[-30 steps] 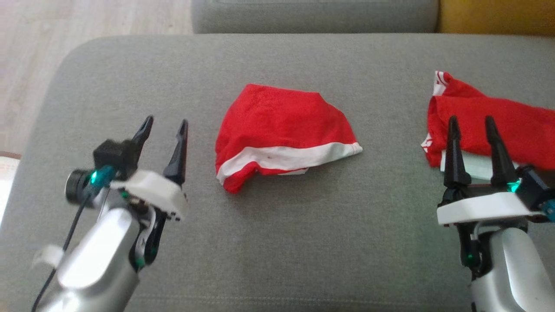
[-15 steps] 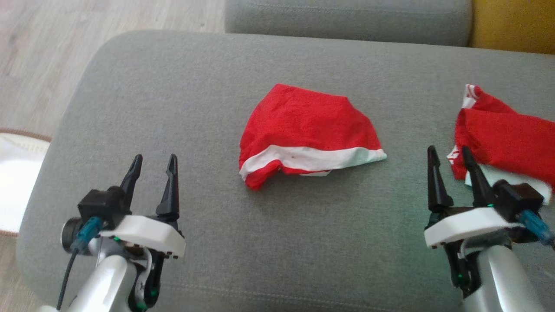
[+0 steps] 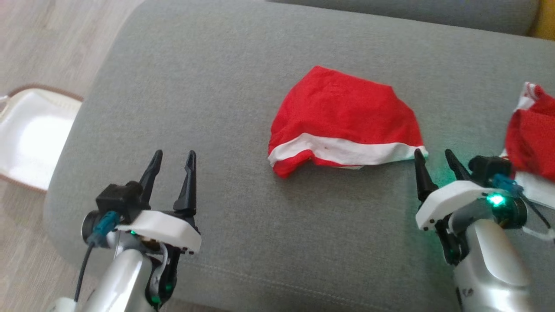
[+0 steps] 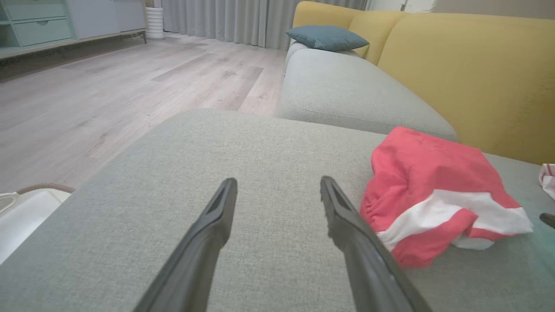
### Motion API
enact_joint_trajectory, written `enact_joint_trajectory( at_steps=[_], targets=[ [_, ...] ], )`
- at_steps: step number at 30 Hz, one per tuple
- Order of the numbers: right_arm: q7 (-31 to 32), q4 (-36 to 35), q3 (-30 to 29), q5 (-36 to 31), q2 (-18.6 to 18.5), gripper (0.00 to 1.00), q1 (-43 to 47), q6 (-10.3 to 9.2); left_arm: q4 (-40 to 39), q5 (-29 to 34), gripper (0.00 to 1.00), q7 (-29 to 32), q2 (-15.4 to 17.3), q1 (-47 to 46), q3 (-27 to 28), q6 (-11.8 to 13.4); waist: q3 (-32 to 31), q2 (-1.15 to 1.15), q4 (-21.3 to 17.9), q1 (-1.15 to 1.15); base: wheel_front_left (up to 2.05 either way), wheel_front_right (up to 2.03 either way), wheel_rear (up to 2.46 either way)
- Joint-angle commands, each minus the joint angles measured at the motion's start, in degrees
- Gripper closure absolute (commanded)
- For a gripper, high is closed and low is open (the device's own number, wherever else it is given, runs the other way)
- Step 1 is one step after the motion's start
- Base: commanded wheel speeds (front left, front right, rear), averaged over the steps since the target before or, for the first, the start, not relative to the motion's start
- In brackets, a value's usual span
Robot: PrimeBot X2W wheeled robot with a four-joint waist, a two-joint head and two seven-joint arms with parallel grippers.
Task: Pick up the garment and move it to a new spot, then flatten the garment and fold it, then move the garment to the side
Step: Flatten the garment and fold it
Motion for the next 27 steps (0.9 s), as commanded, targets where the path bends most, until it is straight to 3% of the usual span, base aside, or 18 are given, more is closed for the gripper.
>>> enact_joint_trajectory(
  at_steps=[1,10,11,12,19,27],
  targets=[
    [0.0,0.6,0.8,-2.5,-0.1,0.00,-3.1,0.11,-1.1,0.9,0.00,-0.7,0.4,-2.9,2.9,-0.6,0.9,0.00,1.3,0.00,0.00,0.00,0.00],
    [-0.9,7.2,-0.1,-6.2,-0.1,0.00,-6.1,0.11,0.1,2.6,0.00,-0.7,-1.3,-2.9,4.8,-2.2,1.5,0.00,2.2,0.00,0.00,0.00,0.00],
    [-1.1,7.8,-0.1,-6.3,-0.1,0.54,-6.4,0.11,0.3,2.8,0.00,-0.7,-1.5,-2.9,5.0,-2.4,1.5,0.00,2.2,0.00,0.00,0.00,0.00],
    [-1.3,8.3,-0.1,-6.3,-0.1,1.00,-6.6,0.11,0.6,3.0,0.00,-0.7,-1.6,-2.8,5.1,-2.5,1.6,0.00,2.1,0.00,0.00,0.00,0.00],
    [-4.3,9.7,-2.6,-7.1,-0.1,1.00,-8.4,0.11,2.0,3.8,0.00,-0.7,-2.8,-2.8,5.7,-4.0,1.2,0.00,0.5,0.00,0.00,0.00,0.00],
    [-5.2,8.2,-10.3,-11.5,-0.1,1.00,-10.1,0.11,3.1,4.3,0.00,-0.7,-4.5,-2.5,4.9,-6.0,0.7,0.00,-1.6,0.00,0.00,0.00,0.00]
  ],
)
